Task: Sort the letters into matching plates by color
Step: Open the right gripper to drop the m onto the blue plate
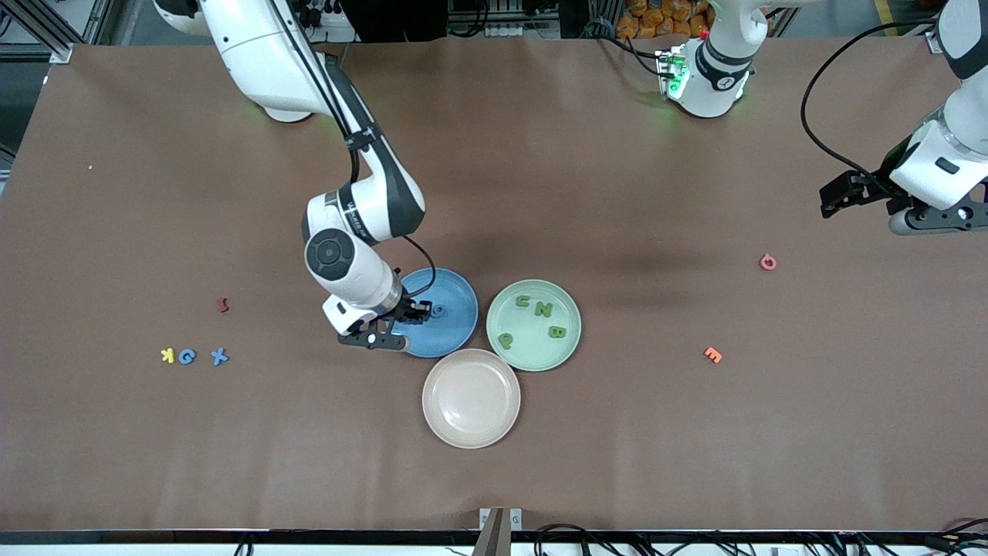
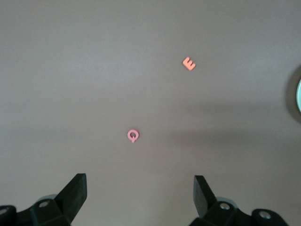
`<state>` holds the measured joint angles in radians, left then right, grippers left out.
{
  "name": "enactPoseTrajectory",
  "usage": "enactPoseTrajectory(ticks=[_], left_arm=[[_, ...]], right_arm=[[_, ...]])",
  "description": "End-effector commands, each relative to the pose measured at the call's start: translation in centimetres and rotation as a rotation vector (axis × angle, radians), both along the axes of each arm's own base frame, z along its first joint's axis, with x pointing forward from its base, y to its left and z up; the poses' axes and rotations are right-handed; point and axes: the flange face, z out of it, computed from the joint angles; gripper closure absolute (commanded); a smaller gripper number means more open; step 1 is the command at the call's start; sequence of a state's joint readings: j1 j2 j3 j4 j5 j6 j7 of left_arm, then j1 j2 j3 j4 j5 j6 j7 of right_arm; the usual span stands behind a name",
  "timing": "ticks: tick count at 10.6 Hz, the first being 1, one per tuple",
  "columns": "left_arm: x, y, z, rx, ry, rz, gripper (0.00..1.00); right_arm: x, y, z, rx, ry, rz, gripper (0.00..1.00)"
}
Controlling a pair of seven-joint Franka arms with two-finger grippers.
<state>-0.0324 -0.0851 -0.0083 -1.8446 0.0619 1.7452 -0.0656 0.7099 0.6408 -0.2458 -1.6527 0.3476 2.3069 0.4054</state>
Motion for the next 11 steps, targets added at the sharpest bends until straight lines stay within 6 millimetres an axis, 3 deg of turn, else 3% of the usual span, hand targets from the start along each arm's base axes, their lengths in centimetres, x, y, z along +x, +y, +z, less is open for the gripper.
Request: enactPoseTrajectory(ticks=[1,3,5,8,11], left_arm=[[0.7,-0.2,3.1,-0.029,-0.099,0.000,0.00],[1.8,-0.2,5.0,-0.032,-0.140,0.000,0.00],[1.8,-0.2,5.6,-0.034,-0.143,-0.001,0.00],[1.7,-0.6,6.2,-0.097,-0.142,0.006,0.00],[1.4,-0.5,5.6,-0.096,-0.100,0.007,0.00]], right_arm=[[-0.7,0.3,0.2,0.005,-0.001,-0.002,0.00],[-0.8,0.6,0.2,0.005,-0.006,0.009,0.00],[0.3,-1.3,0.8,0.003,-0.010,-0.013,0.00],[3.6,-8.4,1.4,-0.024,-0.039,-0.110,0.00],[6.4,-17.7,1.1,-0.036,-0.074,0.187,0.00]])
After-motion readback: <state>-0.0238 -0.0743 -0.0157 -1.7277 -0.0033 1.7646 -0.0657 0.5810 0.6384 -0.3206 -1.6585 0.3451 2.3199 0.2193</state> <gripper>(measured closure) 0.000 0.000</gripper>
